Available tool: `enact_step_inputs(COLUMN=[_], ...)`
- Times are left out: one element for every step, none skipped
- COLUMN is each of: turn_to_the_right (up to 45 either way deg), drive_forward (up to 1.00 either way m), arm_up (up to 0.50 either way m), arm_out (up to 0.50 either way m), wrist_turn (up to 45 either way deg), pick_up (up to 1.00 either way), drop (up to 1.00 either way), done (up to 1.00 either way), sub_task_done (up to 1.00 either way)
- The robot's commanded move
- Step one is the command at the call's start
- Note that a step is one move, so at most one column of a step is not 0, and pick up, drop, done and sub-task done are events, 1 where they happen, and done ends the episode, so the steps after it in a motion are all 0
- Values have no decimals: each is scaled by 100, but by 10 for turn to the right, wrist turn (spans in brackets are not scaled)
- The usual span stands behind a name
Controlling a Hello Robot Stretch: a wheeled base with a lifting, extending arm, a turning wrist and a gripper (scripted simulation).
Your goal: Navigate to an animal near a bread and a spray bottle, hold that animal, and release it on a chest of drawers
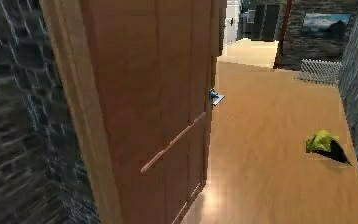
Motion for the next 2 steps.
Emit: enact_step_inputs(turn_to_the_right=[360, 0], drive_forward=[0, 100], arm_up=[0, 0], arm_out=[0, 0], wrist_turn=[0, 0], pick_up=[0, 0], drop=[0, 0], done=[0, 0], sub_task_done=[0, 0])
